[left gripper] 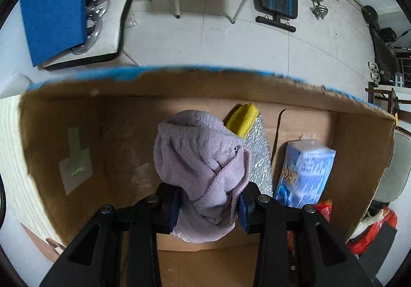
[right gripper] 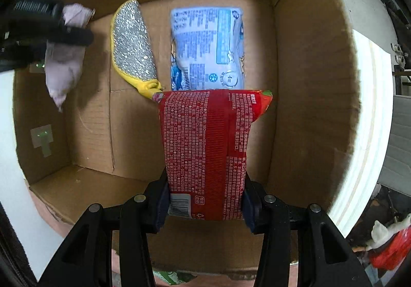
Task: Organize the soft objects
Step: 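Carry the lilac sock and red snack bag into the box and release both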
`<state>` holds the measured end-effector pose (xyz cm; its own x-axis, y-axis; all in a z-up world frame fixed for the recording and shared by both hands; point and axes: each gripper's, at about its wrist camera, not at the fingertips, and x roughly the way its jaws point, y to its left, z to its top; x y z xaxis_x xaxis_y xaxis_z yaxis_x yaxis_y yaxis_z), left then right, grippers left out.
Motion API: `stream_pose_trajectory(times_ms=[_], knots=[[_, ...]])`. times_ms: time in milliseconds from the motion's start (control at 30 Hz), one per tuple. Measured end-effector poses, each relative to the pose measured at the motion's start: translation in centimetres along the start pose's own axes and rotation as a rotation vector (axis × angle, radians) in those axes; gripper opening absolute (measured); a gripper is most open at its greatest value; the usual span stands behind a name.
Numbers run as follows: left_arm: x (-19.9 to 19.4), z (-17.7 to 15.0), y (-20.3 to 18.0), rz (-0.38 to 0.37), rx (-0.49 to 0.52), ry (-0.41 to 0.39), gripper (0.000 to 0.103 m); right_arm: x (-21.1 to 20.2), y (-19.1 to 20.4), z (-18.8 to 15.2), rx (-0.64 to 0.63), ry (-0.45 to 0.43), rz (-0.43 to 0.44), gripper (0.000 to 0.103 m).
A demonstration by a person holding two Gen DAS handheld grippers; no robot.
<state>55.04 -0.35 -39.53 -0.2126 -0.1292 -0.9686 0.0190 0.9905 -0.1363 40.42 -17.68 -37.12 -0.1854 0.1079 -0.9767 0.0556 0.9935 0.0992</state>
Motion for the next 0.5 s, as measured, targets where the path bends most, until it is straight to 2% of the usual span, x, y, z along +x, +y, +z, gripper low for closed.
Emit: stream_pose_trajectory(times_ms=[133, 167, 200, 267, 300, 333, 367, 400, 500], knots=[[0.8, 1.0, 0.1, 0.009, -0.022, 0.06, 0.038, 0.6, 0.4, 0.5, 0.001, 0.018, -0.016, 0.05], [1.0, 1.2, 0.2, -0.004, -0.038, 0.071, 0.039, 0.8, 0.7, 0.9, 0.002, 0.023, -0.016, 0.054], [1.0, 1.3, 0.4, -0.032, -0.053, 0.083, 0.043, 0.9, 1.1, 1.3, 0.002, 0.03, -0.012, 0.062], [0.2, 1.2, 0.5, -0.053, -0.06, 0.067, 0.058, 0.7, 2.1, 2.2, 0.011, 0.027, 0.005, 0.068], [-0.5, 1.1, 0.4, -0.039, -0.054, 0.044, 0.072, 0.3, 2.3, 2.2, 0.014, 0.024, 0.014, 0.071], [-1.3, 0.9, 0.5, -0.031, -0.048, 0.023, 0.081, -0.2, 2.5, 2.2, 0.015, 0.018, 0.009, 0.075], [-1.8, 0.6, 0.6, -0.028, -0.045, 0.012, 0.084, -0.6, 2.7, 2.2, 0.012, 0.007, 0.005, 0.084], [-2.5, 0.2, 0.6, -0.028, -0.041, 0.003, 0.086, -1.3, 2.9, 2.2, 0.008, -0.009, 0.005, 0.088], [-4.4, -1.3, 0.6, -0.023, -0.023, -0.033, 0.09, -2.9, 3.4, 2.4, 0.013, -0.029, 0.015, 0.09]])
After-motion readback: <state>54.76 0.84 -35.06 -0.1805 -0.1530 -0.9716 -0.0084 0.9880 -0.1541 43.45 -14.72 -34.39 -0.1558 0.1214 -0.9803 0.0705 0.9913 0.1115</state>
